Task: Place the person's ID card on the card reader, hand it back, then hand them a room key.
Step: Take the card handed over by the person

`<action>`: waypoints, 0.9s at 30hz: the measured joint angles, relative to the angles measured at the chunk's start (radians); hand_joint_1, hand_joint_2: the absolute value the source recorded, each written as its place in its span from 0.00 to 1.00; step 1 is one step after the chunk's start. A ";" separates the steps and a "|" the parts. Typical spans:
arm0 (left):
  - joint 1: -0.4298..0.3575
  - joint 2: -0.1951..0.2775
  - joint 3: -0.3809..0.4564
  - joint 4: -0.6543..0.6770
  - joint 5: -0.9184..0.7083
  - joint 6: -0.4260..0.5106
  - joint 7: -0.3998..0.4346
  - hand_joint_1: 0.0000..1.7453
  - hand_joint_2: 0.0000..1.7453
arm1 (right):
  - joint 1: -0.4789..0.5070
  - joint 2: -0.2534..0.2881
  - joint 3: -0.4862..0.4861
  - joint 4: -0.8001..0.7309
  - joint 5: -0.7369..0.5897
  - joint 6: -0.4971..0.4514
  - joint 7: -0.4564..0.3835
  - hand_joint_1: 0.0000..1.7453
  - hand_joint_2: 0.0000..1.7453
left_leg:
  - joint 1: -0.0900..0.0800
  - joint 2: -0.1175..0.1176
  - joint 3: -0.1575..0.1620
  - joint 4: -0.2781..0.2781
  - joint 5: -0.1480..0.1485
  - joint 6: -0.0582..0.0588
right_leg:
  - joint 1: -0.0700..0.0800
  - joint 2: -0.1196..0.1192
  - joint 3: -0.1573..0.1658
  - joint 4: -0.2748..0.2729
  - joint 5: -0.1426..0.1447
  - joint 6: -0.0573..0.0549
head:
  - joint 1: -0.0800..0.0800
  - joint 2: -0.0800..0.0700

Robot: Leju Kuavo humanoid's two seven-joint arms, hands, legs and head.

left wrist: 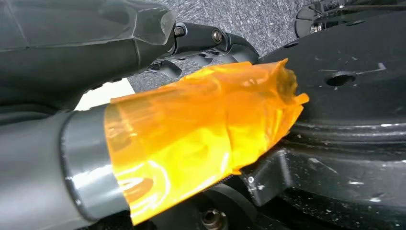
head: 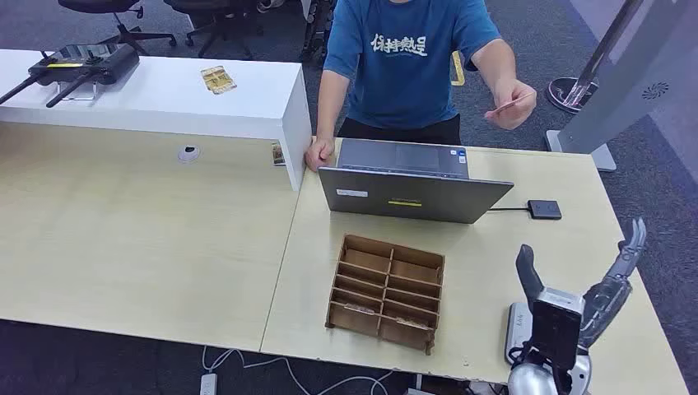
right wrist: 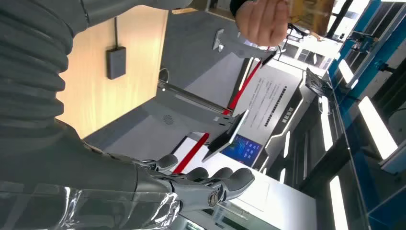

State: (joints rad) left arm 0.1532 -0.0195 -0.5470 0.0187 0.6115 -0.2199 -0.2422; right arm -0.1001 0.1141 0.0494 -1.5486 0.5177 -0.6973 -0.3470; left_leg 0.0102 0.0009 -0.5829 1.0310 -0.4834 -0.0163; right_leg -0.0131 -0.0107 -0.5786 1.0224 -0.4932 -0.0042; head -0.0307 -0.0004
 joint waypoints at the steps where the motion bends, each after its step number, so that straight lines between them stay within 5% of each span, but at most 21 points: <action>1: 0.000 0.001 -0.001 0.000 -0.002 -0.001 0.000 0.00 0.00 | -0.009 -0.005 0.002 0.004 0.005 0.000 0.007 0.00 1.00 | 0.000 0.000 0.000 0.000 0.000 0.000 | 0.000 0.000 0.000 0.000 0.000 0.000 | 0.000 0.000; 19: -0.016 0.048 -0.013 0.000 -0.114 -0.038 0.009 0.00 0.00 | -0.447 -0.166 0.127 0.250 0.462 0.004 0.315 0.00 1.00 | 0.000 0.001 0.000 0.000 0.001 -0.001 | 0.000 0.002 -0.001 0.001 0.001 0.000 | 0.000 0.000; 27: -0.019 0.062 -0.013 0.000 -0.144 -0.046 0.009 0.00 0.00 | -0.534 -0.188 0.147 0.358 0.646 0.002 0.380 0.00 1.00 | 0.000 0.001 0.000 0.000 0.001 -0.001 | 0.000 0.001 -0.001 0.001 0.001 0.000 | 0.000 0.000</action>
State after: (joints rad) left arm 0.1338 0.0427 -0.5604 0.0183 0.4673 -0.2663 -0.2331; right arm -0.6338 -0.0736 0.1962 -1.1902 1.1639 -0.6957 0.0335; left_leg 0.0105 0.0017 -0.5829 1.0311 -0.4822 -0.0171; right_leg -0.0128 -0.0094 -0.5793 1.0231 -0.4920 -0.0040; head -0.0306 -0.0004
